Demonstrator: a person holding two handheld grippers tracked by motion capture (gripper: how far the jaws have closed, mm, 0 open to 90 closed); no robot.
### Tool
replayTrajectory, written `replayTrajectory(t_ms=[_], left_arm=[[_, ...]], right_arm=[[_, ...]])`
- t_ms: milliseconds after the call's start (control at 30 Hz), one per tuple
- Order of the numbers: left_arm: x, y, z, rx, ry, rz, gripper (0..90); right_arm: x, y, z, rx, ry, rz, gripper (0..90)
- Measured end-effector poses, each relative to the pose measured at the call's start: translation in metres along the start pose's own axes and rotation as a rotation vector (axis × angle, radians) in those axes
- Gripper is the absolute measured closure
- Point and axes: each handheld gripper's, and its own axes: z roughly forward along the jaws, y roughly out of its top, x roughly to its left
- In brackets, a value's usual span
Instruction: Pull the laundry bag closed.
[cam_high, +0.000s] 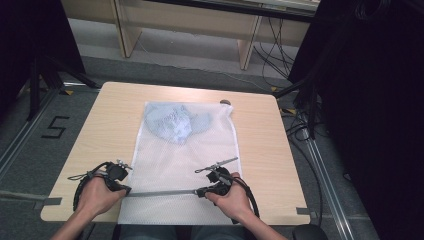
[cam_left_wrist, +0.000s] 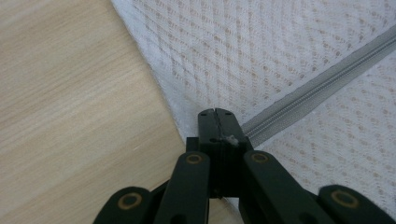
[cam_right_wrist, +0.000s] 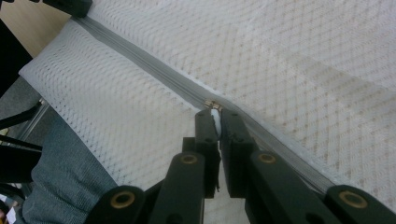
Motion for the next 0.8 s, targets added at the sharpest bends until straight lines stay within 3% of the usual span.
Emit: replayTrajectory(t_ms=[200, 233, 567, 633, 667, 700, 767, 800], left_arm=[[-0.0008, 0.0000, -0.0005, 0.001, 0.013, -0.003, 90.0], [-0.0021, -0.0007, -0.0002, -0.001, 0.008, -0.020, 90.0], [-0.0008, 0.0000, -0.0005, 0.000, 0.012, -0.004, 90.0], [-0.0007, 0.0000, -0.0005, 0.001, 0.012, -0.003, 90.0], [-0.0007, 0.0000, -0.0004, 0.000, 0.012, -0.003, 90.0], [-0.0007, 0.0000, -0.0004, 0.000, 0.012, -0.003, 90.0], [-0.0006, 0.0000, -0.0005, 0.000, 0.012, -0.002, 90.0], [-0.0004, -0.0002, -0.0003, -0.002, 0.009, -0.002, 90.0]], right_arm=[[-0.0035, -0.0014, -0.0032, -0.008, -0.004, -0.008, 87.1], [-0.0040, -0.0021, -0.0039, 0.000, -0.008, 0.002, 87.2], [-0.0085, -0.0049, -0.0071, 0.004, -0.012, 0.005, 87.1], [-0.0076, -0.0058, -0.0083, 0.016, -0.016, 0.039, 87.2], [-0.0104, -0.0059, -0.0075, 0.000, -0.011, 0.009, 87.1], [-0.0104, -0.0059, -0.0075, 0.000, -0.011, 0.009, 87.1], [-0.0113, -0.0066, -0.0085, 0.005, -0.011, 0.015, 87.1], [-0.0111, -0.0076, -0.0099, 0.007, -0.009, 0.041, 87.1]])
